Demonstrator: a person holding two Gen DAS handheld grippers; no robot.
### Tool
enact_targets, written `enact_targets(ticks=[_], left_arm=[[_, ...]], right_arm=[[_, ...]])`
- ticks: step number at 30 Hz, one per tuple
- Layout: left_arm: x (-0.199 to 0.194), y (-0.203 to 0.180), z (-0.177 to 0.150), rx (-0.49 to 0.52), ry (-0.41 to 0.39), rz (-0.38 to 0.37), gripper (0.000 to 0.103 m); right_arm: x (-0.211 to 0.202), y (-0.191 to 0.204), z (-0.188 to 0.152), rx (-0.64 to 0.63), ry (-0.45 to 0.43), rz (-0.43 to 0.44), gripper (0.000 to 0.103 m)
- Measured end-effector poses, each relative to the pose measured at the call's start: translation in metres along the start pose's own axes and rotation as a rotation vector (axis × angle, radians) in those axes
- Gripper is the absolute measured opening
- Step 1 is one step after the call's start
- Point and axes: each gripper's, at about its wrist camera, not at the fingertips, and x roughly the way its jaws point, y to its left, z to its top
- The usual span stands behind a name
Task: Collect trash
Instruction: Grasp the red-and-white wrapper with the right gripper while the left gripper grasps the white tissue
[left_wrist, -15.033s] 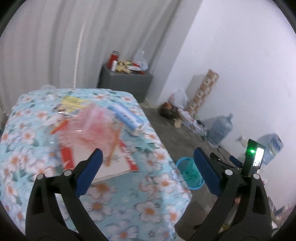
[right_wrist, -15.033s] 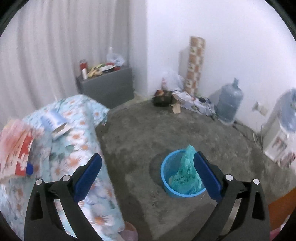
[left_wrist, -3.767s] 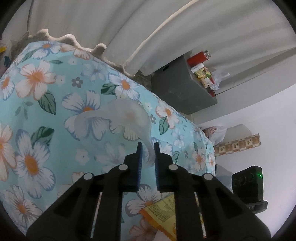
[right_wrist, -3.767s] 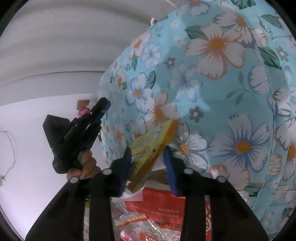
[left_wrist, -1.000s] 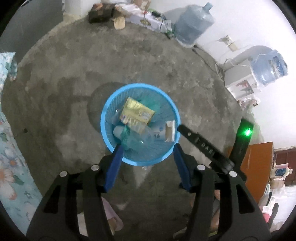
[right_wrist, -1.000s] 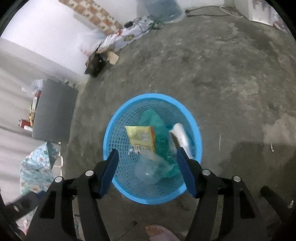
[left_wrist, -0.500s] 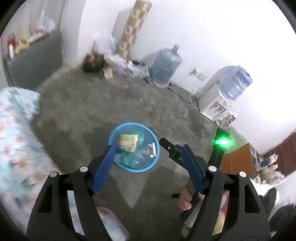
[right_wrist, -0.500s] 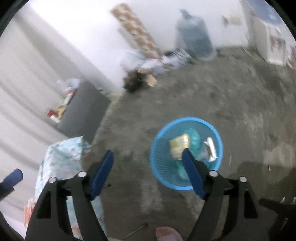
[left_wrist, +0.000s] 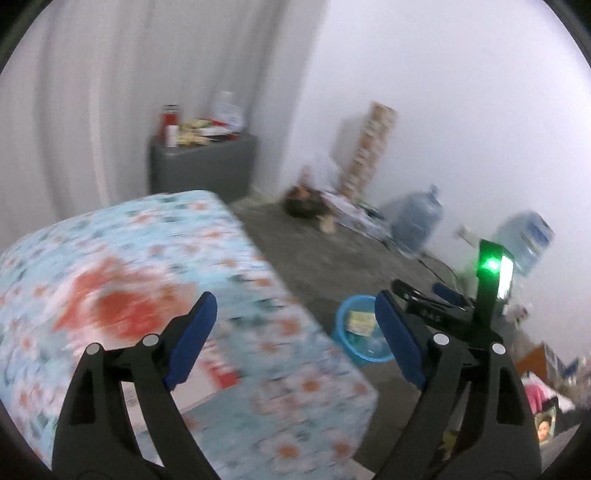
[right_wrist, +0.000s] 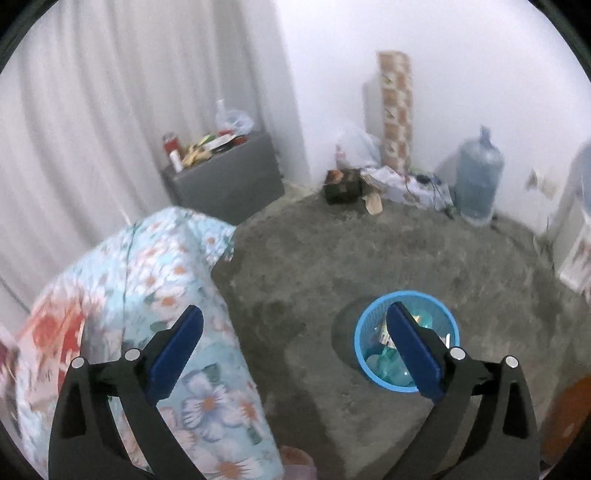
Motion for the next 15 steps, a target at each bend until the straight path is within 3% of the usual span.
enact_targets(ticks=[6,10,13,15], left_arm=[[-0.038,0.061,-0.016,-0.107,-0.058,0.095,0.083],[-0.051,0.084,-0.025,-0.137,-0.081,0.121,0.083],[-0.058,0.098,-0.033,-0.151,-0.101,0.131,0.083],[-0.061,0.103,-0.039,-0.16,-0.109,0.145,0.083]], right_arm=[[-0.012,0.064,-0.011,-0.211,-0.038,-0.069,0.097],[-0.022,0.097,-0.014,-0.335,-0.063,-0.046,0.097],[-0.026,0.11,-0.014,-0.359,-0.06,0.042,0.097],[-0.031,0.109,-0.014,-0.324,-0.053,0.148,0.097]])
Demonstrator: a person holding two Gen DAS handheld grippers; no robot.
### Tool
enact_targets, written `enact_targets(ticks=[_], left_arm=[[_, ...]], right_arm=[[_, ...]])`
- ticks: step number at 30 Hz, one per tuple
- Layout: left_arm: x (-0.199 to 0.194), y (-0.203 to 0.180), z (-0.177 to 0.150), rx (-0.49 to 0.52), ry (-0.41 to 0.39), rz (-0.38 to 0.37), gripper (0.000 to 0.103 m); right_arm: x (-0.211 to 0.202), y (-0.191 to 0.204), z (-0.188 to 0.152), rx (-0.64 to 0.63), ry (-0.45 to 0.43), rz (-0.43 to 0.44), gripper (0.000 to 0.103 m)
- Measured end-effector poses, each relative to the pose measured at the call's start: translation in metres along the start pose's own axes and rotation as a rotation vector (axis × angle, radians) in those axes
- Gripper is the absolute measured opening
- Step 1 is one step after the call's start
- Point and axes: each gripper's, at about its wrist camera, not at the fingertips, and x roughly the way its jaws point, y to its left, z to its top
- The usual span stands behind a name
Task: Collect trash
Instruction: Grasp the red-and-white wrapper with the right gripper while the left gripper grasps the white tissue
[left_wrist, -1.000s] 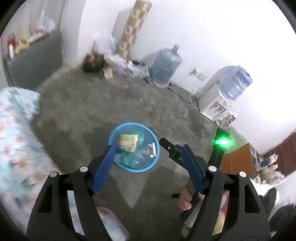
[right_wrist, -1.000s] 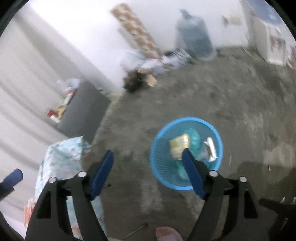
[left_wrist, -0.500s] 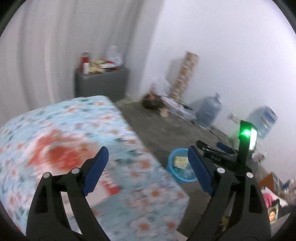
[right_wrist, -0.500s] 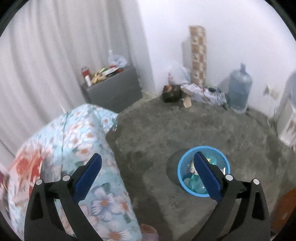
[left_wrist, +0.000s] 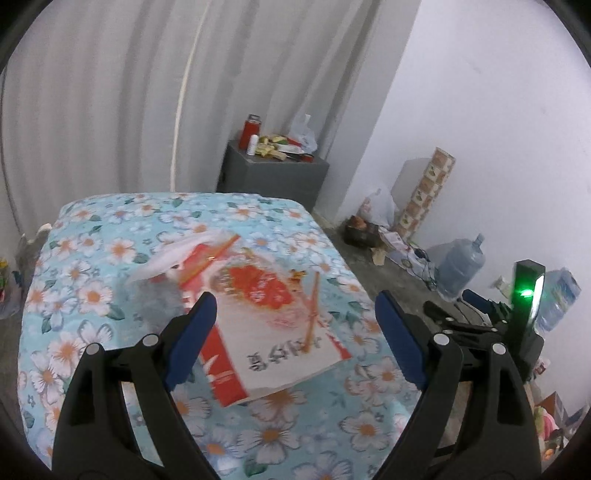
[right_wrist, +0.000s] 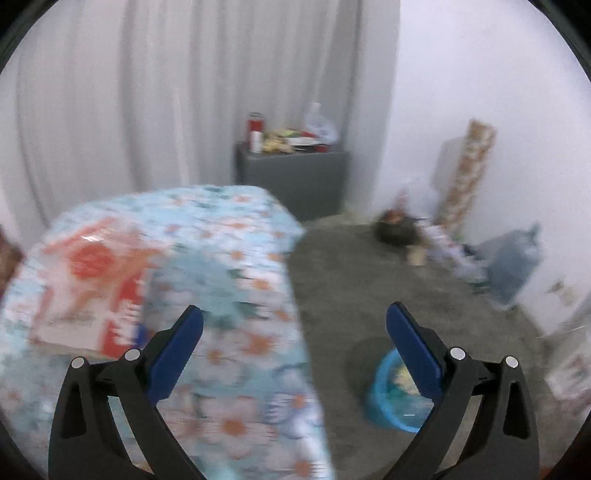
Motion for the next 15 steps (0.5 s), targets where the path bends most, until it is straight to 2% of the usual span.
enact_targets(ticks=[2,7,10,15], left_arm=[[-0.004,0.009,-0.004,-0.007,-0.012,0.015,0.083],[-0.014,0.034,-0.015,-0.047,-0.038,0.054,0.083],[-0.015,0.049,-0.023,-0.071,-0.038,0.077,0.083],[-0.013,0.069,-0.03,-0.089,-0.037,0.108,0.083]], right_arm=[[-0.005,-0.005,-0.001,0.061,-0.034,0.116,0.097],[-0.001,-0.009,0.007,0.198,0.003,0.268,0.097],[0.011,-0.008,0.011,0.283,0.062,0.362,0.097],[0.039,0.005,0.01,0.416,0.178,0.614,0.097]])
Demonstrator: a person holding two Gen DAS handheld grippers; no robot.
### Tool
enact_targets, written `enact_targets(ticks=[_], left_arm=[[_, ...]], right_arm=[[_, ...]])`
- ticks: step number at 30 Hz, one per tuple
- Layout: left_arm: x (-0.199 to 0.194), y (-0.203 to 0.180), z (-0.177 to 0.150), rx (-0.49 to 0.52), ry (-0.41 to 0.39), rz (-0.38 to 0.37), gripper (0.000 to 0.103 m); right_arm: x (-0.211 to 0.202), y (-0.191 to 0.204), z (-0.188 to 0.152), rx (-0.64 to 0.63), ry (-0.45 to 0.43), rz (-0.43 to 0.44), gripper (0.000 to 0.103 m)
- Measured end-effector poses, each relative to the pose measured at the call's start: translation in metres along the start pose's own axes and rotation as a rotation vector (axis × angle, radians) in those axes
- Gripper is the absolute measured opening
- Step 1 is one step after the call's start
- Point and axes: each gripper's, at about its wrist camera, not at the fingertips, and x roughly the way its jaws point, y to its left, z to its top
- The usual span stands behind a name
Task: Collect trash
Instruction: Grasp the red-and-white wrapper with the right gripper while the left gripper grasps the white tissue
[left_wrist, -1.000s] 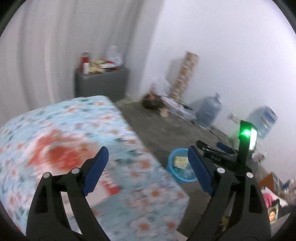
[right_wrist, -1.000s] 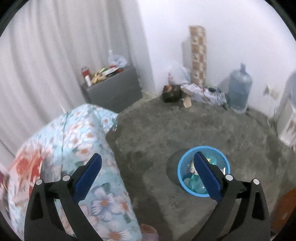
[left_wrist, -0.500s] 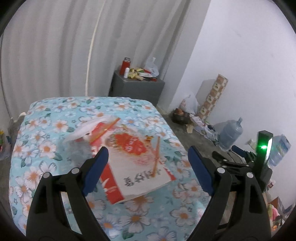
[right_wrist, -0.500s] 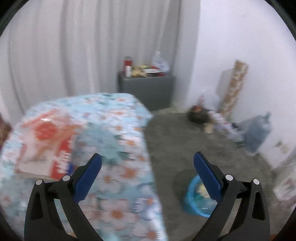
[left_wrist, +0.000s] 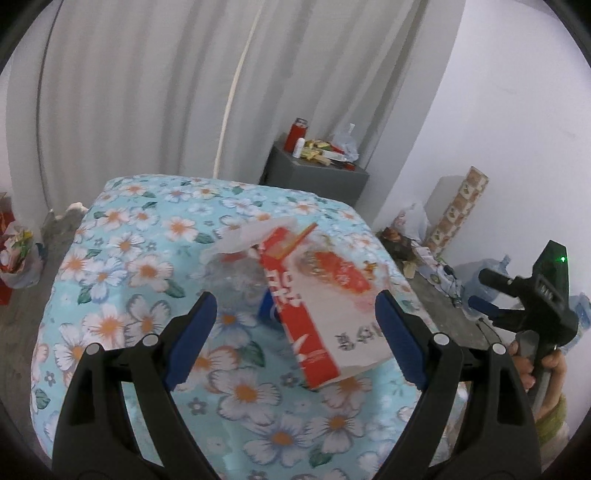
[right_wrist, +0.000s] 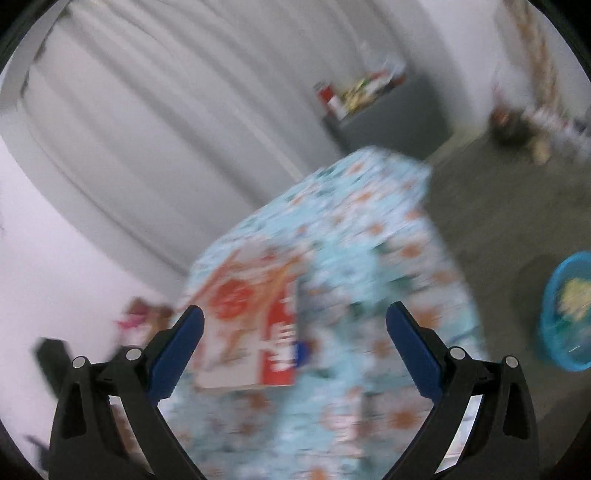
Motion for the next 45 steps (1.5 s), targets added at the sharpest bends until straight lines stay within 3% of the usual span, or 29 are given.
enact_targets(ticks=[5,14,18,23,26,30,35,37,39,45], left_arm=[[0.003,0.012,0.002,-0.001,-0.01,0.02,0.083],[0.017,0.027,0.008,-0.039,0.0,0.014,0.083],[0.029,0.047,0.017,-0.161,0.028,-0.045,0.083],[0.056,0.087,0.029,-0.396,0.084,-0.151,0.083],[0.067,0.105,0.036,-0.48,0.074,-0.162,0.076],[0.076,0.114,0.045,-0.465,0.068,-0.144,0.065],[0.089,0.091,0.052,-0.19,0.081,-0.054,0.065],[0.101,0.085,0.051,-0.129,0.122,-0.015,0.06],[0.112,0.084,0.05,-0.118,0.167,0.006,0.047],[0.123,0.087,0.049,-0.116,0.2,0.001,0.024]], right_arm=[[0.037,0.008,0.0,0.057,0.095,0.124,0.091],[0.092,0.005,0.008,0.104,0.218,0.108,0.076],[0.105,0.001,0.01,0.123,0.241,0.106,0.071],[0.113,0.003,0.012,0.113,0.259,0.098,0.069],[0.117,0.003,0.014,0.11,0.265,0.092,0.066],[0.119,0.002,0.014,0.111,0.265,0.093,0.065],[0.124,0.0,0.015,0.113,0.275,0.088,0.061],[0.125,0.0,0.015,0.115,0.279,0.089,0.058],[0.127,0.0,0.015,0.117,0.283,0.097,0.055],[0.136,-0.002,0.015,0.14,0.303,0.109,0.047]])
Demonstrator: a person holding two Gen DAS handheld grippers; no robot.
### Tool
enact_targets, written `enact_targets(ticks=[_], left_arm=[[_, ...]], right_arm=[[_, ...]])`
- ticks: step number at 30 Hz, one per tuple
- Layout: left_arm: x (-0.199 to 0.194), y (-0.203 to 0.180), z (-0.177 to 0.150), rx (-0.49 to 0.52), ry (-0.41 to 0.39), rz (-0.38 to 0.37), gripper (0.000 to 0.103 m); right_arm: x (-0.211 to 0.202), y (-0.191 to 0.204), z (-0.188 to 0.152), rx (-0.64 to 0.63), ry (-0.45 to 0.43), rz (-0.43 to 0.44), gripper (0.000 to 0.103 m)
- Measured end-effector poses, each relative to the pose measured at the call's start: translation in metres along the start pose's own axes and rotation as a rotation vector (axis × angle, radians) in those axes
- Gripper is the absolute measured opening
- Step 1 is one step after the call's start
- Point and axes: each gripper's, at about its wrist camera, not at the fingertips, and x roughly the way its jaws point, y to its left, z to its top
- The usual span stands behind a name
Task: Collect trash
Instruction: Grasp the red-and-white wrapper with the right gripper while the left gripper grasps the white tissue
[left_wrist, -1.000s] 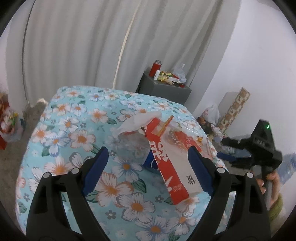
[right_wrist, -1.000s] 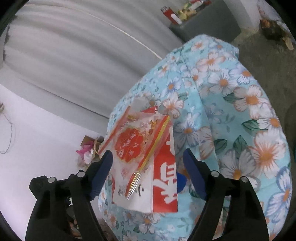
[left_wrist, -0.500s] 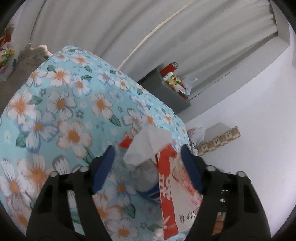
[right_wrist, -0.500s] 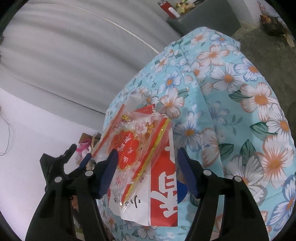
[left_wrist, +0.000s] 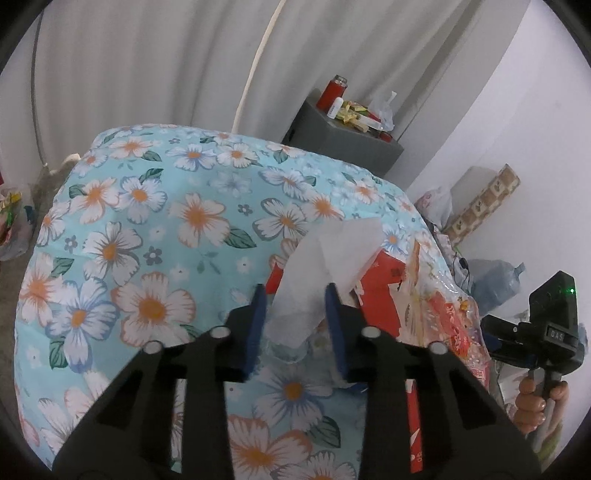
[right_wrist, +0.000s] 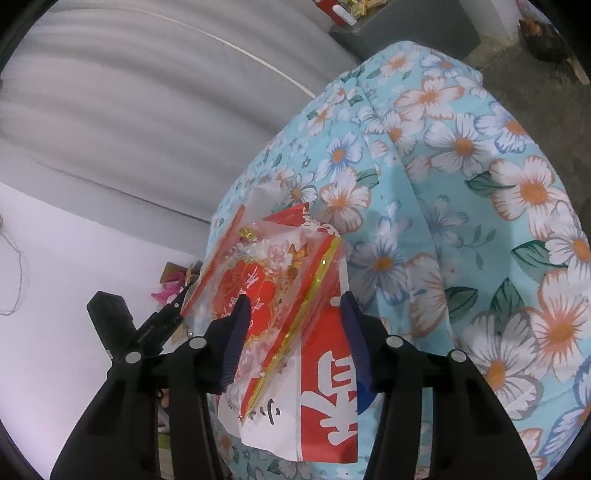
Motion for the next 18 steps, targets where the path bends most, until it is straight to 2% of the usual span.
enact_targets(ticks=[2,9,18], left_arm=[[0.002,0.0,0.0,0.001,0.001,0.007,0.021],[0.001,0.0,0.0,-0.006,-0.008,-0.003,0.004],[-0.018,-0.006,0.007,-0.007,-0.098,-0.041,0.0]], right_arm=[[0.001,-0.001,0.002,0.005,0.0,0.006,0.045],[0.002,-0.002,0.005,0.014,-0.006,0.03,0.028],[-0.013,-0.004,0.002,0.022,-0.046,0.084,0.015]])
